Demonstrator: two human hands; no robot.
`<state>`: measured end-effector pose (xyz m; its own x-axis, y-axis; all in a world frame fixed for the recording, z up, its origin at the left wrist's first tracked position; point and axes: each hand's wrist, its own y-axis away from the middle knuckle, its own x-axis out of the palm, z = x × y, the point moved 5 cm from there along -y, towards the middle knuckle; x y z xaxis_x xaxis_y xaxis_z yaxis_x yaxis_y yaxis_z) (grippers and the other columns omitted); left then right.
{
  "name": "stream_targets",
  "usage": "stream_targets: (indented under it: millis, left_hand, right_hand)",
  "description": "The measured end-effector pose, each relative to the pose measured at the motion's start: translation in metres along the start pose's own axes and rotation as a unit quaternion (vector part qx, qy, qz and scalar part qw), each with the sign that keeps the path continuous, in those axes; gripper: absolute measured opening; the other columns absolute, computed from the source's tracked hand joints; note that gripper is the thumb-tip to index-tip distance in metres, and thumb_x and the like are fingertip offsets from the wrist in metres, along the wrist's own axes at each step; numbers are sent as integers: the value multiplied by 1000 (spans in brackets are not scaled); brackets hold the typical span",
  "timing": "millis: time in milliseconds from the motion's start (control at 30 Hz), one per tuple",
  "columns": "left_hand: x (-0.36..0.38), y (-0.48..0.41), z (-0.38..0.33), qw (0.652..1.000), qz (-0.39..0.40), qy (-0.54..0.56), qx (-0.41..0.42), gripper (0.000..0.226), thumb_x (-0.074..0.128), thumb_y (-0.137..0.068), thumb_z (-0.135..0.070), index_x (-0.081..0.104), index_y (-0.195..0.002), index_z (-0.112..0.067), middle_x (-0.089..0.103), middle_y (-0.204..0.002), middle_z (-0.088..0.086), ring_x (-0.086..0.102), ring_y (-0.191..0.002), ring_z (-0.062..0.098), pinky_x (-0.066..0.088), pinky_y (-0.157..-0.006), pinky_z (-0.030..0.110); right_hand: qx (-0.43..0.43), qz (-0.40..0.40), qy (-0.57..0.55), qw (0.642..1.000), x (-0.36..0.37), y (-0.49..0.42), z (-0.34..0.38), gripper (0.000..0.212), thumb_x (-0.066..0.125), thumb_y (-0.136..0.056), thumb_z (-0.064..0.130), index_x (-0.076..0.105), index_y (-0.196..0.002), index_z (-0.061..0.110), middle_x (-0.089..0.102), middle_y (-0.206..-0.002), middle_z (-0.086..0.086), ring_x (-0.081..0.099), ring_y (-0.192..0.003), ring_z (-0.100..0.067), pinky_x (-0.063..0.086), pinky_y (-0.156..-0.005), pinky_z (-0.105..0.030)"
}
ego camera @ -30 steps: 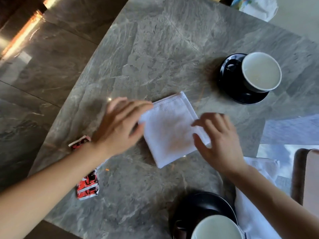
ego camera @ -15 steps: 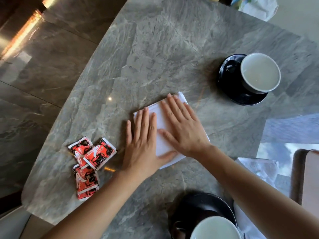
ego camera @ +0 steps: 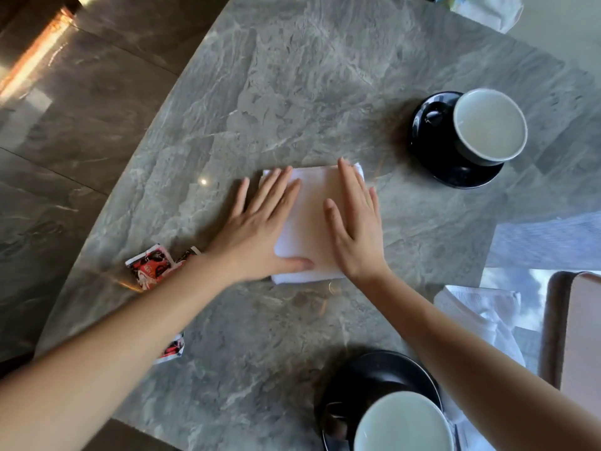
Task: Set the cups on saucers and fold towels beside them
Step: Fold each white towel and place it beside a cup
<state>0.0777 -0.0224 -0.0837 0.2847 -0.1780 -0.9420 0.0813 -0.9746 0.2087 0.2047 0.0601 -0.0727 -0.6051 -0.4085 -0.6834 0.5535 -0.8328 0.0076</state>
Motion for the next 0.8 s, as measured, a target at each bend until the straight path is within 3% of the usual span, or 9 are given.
stream_targets:
  millis: [100, 200, 333, 433, 600, 667, 733, 800]
  left_hand:
    - [-5, -12, 14, 998, 27, -38, 51, 123, 35, -56, -86, -7, -149, -17, -19, -157, -1, -21, -142, 11, -12, -114, 47]
    - [-6, -14, 17, 995, 41, -53, 72, 123, 34, -55, -86, -10, -148, -18, -26, -151, -4, -23, -141, 12, -12, -114, 48]
    - [-5, -15, 16, 996, 44, -35, 70, 126, 35, -53, -88, -15, -147, -20, -32, -149, -7, -27, -140, 11, -13, -114, 48]
    - [-4, -15, 16, 996, 48, -28, 73, 126, 31, -53, -90, -16, -147, -21, -36, -147, -9, -29, -140, 10, -13, -114, 47]
    - [-9, -14, 14, 994, 71, -37, 74, 123, 39, -61, -86, -19, -146, -20, -34, -149, -5, -30, -140, 12, -16, -114, 48]
    - [-20, -4, 6, 995, 22, -34, 88, 114, 46, -68, -78, -9, -148, -17, -22, -156, 1, -22, -143, 14, -12, -116, 48]
    - [-37, 16, -4, 992, -65, 11, 112, 93, 52, -73, -62, 21, -146, -14, 11, -159, 7, 4, -146, 19, 0, -118, 46]
    - [-45, 36, -10, 981, -122, 47, 140, 65, 59, -73, -49, 51, -127, -14, 44, -143, 5, 35, -134, 21, 15, -116, 40]
  right_hand:
    - [12, 16, 14, 1000, 5, 9, 2, 60, 36, -97, 37, 19, -150, 16, 12, -160, -1, 0, -146, -6, -1, -118, -31]
    - [-25, 60, 98, 993, 1, 20, -3, 64, 34, -97, 40, 10, -151, 14, -3, -160, -2, -10, -147, -11, -1, -120, -33]
    - [-23, 79, 178, 981, -1, 29, -12, 75, 35, -97, 47, -6, -149, 11, -18, -155, -5, -20, -143, -14, -16, -114, -20]
    - [-2, 78, 201, 976, 1, 29, -14, 79, 28, -94, 54, -8, -150, 11, -16, -158, -9, -21, -143, -13, -18, -113, -20]
    - [-12, 93, 198, 976, -1, 30, -12, 81, 22, -91, 59, -4, -151, 10, -13, -159, -11, -14, -147, -20, -9, -118, -32]
    - [-48, 99, 166, 980, -13, 33, -13, 75, 26, -93, 53, 6, -152, 11, -6, -160, -11, -7, -148, -23, -1, -120, -36]
    - [-117, 83, 169, 975, -32, 40, -16, 60, 38, -92, 42, 31, -145, 14, 20, -157, -14, 16, -146, -27, 14, -118, -46]
    - [-189, 60, 199, 960, -48, 49, -21, 40, 49, -90, 37, 50, -125, 16, 47, -136, -9, 39, -131, -26, 29, -109, -48]
